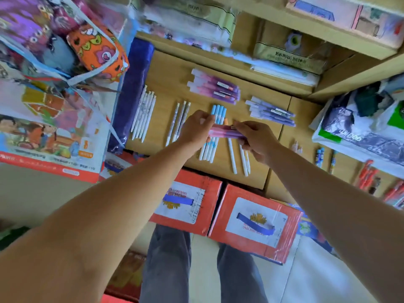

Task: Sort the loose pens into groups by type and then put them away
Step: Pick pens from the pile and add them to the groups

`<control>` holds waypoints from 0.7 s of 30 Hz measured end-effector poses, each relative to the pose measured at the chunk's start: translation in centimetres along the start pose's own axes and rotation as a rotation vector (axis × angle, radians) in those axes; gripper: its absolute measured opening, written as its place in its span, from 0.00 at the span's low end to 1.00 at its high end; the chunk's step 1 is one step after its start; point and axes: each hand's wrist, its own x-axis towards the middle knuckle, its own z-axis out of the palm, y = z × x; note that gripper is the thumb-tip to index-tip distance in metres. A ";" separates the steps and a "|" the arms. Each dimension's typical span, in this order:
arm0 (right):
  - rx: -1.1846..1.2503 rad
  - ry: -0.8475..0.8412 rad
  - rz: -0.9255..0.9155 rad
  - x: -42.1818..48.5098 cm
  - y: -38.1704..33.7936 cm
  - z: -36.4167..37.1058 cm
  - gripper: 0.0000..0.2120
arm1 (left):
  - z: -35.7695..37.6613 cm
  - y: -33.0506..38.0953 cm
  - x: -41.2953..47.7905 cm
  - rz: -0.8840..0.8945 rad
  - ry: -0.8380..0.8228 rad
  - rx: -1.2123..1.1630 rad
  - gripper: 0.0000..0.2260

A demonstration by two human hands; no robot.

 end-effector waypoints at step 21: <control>-0.446 0.495 -0.507 13.1 -3.3 4.2 0.09 | -5.1 2.6 14.5 0.969 0.065 1.192 0.16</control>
